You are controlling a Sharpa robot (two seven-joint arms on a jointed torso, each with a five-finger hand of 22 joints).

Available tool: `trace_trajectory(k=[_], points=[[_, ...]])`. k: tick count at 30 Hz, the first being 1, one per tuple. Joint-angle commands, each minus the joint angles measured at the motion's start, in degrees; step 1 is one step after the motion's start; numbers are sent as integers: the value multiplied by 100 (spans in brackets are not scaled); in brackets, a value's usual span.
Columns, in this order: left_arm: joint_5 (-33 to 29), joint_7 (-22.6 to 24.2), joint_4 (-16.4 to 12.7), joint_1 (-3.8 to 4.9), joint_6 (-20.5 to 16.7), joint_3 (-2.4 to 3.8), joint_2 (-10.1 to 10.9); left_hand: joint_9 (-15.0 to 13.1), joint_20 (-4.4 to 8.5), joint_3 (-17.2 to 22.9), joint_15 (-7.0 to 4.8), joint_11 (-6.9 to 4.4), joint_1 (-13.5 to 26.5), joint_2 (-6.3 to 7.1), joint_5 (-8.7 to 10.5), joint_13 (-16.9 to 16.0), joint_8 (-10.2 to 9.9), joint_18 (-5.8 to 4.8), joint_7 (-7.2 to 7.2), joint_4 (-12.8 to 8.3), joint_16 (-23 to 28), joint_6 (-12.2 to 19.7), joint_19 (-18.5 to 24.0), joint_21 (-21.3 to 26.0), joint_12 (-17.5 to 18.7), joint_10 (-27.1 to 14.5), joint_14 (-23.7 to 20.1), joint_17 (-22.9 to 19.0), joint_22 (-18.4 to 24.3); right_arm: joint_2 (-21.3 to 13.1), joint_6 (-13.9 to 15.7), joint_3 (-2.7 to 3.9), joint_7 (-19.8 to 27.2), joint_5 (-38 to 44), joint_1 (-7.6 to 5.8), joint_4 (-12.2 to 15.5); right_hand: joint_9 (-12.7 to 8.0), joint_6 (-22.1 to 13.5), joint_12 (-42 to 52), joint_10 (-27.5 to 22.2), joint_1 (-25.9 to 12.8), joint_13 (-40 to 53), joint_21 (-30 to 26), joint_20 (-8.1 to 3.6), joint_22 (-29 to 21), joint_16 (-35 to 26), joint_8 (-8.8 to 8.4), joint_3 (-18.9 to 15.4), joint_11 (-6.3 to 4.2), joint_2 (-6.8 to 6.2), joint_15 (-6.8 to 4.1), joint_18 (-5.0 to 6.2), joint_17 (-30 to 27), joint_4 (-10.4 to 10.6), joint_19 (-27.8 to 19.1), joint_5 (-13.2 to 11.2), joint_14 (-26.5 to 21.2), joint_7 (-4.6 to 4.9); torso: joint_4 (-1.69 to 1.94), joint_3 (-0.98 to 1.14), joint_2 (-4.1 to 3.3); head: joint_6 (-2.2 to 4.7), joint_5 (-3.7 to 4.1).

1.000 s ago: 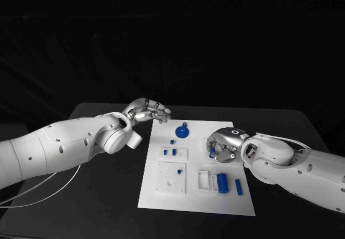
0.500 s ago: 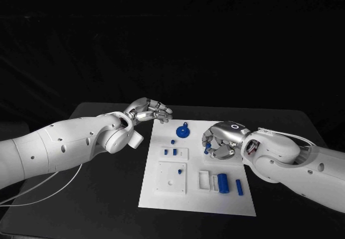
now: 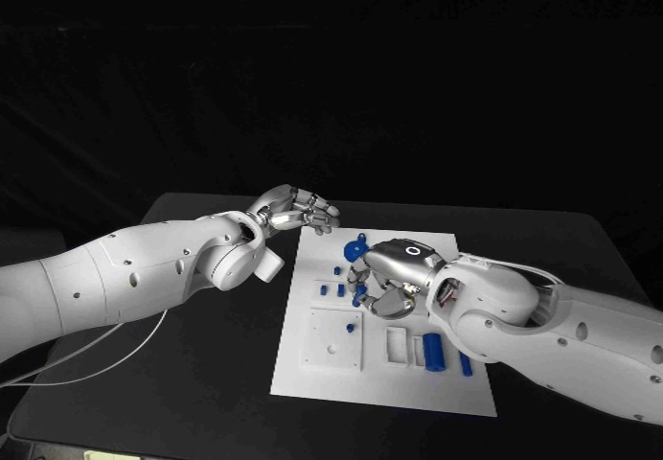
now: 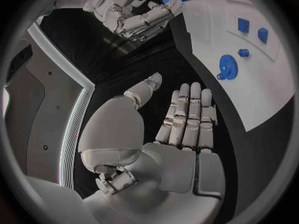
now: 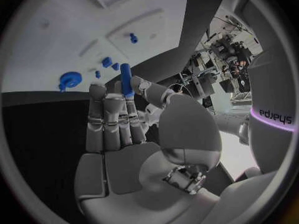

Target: Assemble the parts on the task board

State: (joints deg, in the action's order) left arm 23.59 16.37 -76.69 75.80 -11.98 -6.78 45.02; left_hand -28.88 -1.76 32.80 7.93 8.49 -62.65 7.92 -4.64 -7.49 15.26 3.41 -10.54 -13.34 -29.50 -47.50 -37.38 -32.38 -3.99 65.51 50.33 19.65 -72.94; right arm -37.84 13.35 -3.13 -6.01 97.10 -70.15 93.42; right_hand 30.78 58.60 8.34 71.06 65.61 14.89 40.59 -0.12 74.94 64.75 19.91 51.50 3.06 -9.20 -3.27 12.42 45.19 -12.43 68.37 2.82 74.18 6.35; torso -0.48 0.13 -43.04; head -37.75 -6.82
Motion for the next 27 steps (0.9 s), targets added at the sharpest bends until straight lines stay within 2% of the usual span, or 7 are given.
trace_trajectory(k=[1,5,7,9,15,20,27], points=[[-28,93,-1,3,54,2,-44,6,-34,-16,-7,-9,38,-13,52,13,25,53,4,44,38,58,1,42,-1,-40,30,17,-12,181,-75,-97,44,73,29,-39,8,35,37,241,20,414,24,-17,109,15,18,-38,-56,37,-67,258,9,12,-8,-4,-18,-10,25,2,-2,-13,-52],[-28,87,-8,4,48,2,-63,6,-33,-21,-7,-9,41,-9,77,16,28,54,5,48,45,58,0,46,-2,-39,32,25,-16,354,-83,-165,42,139,112,-89,11,29,35,236,19,421,25,-16,108,12,16,-44,-55,43,-67,258,8,10,-10,-4,-19,-9,23,0,-3,-17,-96],[-28,89,-14,4,42,3,-62,6,-33,-23,-8,-9,42,-7,83,17,29,54,5,49,47,58,0,48,-2,-39,32,27,-17,445,-75,-228,50,175,139,-126,13,28,35,234,19,424,25,-16,108,11,16,-46,-55,46,-67,258,8,8,-10,-4,-19,-8,20,-6,-3,-22,-110],[-28,87,-12,4,46,3,-67,6,-33,-23,-8,-10,42,-6,85,18,29,54,5,49,47,58,0,48,-2,-39,33,28,-18,509,-89,-263,50,202,169,-152,14,27,35,233,20,426,25,-17,108,10,16,-48,-55,49,-67,258,8,5,-11,-4,-19,-8,18,-6,-3,-29,-128],[-28,82,-18,4,52,3,-72,6,-33,-23,-8,-10,42,-5,90,19,30,54,5,50,50,58,0,50,-3,-38,33,31,-19,674,-104,-350,44,244,314,-236,19,23,34,231,21,435,26,-17,107,8,16,-53,-55,57,-67,258,8,-2,-12,-4,-19,-8,19,-2,-2,-46,-175],[-29,80,-20,4,57,3,-80,7,-33,-23,-8,-10,41,-5,93,20,31,55,6,51,51,58,-1,51,-3,-38,34,33,-20,743,-125,-422,9,355,369,-346,23,21,34,228,21,442,26,-17,107,6,15,-57,-55,61,-67,258,7,-8,-13,-4,-18,-7,18,2,-3,-43,-190],[-29,75,-16,4,69,3,-79,7,-32,-23,-8,-10,40,-5,95,21,32,55,5,52,54,58,-1,53,-3,-38,34,36,-22,773,-133,-444,15,362,415,-410,26,21,34,227,21,447,26,-17,106,4,16,-59,-55,63,-67,258,7,-13,-14,-4,-18,-7,10,5,-3,-76,-212]])
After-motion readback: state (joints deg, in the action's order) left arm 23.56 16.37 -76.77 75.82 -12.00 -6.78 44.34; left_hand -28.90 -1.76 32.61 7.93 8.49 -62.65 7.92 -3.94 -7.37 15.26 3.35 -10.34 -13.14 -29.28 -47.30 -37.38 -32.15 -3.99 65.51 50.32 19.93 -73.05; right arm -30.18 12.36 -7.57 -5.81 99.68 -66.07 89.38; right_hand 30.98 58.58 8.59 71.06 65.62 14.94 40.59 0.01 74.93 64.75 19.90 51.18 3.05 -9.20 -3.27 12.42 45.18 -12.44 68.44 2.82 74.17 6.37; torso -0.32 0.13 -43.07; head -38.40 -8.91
